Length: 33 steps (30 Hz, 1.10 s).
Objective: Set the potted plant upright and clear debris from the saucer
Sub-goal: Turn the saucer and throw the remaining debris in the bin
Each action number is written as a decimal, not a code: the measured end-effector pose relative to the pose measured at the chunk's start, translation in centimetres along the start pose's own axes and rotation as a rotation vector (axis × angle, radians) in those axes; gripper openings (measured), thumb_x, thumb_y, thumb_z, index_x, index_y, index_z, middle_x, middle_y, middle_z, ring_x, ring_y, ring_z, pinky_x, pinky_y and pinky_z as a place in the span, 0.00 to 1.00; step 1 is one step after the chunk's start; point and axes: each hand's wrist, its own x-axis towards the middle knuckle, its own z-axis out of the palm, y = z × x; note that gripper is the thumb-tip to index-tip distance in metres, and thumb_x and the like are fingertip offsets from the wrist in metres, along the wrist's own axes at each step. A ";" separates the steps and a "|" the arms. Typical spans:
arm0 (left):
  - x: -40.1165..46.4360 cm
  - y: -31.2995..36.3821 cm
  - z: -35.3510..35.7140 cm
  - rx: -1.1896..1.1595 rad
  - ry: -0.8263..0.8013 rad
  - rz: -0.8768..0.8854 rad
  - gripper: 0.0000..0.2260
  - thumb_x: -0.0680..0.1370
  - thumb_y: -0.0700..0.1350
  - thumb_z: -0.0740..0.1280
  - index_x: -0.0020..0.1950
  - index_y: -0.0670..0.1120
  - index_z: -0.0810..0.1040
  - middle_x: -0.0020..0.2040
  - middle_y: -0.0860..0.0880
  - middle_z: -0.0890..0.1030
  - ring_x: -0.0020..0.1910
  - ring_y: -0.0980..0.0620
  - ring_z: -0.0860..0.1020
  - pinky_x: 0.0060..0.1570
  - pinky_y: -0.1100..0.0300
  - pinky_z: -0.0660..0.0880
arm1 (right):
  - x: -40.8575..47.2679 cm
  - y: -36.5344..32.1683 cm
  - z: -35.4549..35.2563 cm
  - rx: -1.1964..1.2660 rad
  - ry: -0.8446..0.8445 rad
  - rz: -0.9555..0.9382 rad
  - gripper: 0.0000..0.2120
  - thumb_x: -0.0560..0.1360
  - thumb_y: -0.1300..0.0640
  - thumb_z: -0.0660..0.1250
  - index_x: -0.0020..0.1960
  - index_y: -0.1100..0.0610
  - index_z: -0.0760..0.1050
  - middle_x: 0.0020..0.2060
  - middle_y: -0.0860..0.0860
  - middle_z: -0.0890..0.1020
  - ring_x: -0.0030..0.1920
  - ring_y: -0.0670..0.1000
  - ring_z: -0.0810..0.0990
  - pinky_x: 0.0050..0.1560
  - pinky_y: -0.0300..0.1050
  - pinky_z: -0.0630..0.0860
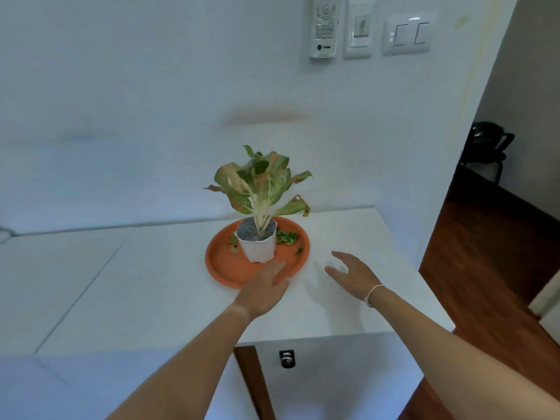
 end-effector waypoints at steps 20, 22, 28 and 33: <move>1.9 -7.6 -4.1 -0.527 0.409 -0.469 0.31 0.73 0.40 0.68 0.73 0.43 0.59 0.68 0.40 0.62 0.53 0.42 0.73 0.50 0.55 0.74 | 2.2 -4.2 5.7 0.158 0.154 0.179 0.25 0.78 0.47 0.61 0.73 0.51 0.65 0.71 0.52 0.70 0.70 0.54 0.69 0.69 0.48 0.65; 2.4 -8.0 -3.9 -0.612 0.404 -0.549 0.28 0.71 0.38 0.67 0.70 0.41 0.63 0.65 0.39 0.69 0.49 0.43 0.74 0.48 0.53 0.77 | 2.2 -4.2 5.5 0.211 0.164 0.198 0.24 0.78 0.49 0.62 0.73 0.53 0.66 0.69 0.53 0.72 0.69 0.54 0.70 0.68 0.47 0.66; 3.6 -8.8 -3.5 -0.822 0.423 -0.599 0.24 0.70 0.32 0.62 0.66 0.38 0.67 0.55 0.38 0.78 0.39 0.40 0.81 0.44 0.50 0.82 | 3.2 -3.6 5.5 0.317 0.150 0.235 0.22 0.78 0.53 0.62 0.71 0.56 0.69 0.67 0.55 0.74 0.67 0.54 0.72 0.67 0.46 0.67; 3.9 -8.9 -3.2 -0.970 0.447 -0.638 0.28 0.73 0.31 0.61 0.72 0.43 0.59 0.65 0.39 0.72 0.57 0.37 0.77 0.42 0.51 0.81 | 4.5 -3.7 7.0 0.537 0.110 0.310 0.22 0.75 0.55 0.65 0.68 0.58 0.71 0.44 0.55 0.80 0.38 0.53 0.76 0.48 0.49 0.77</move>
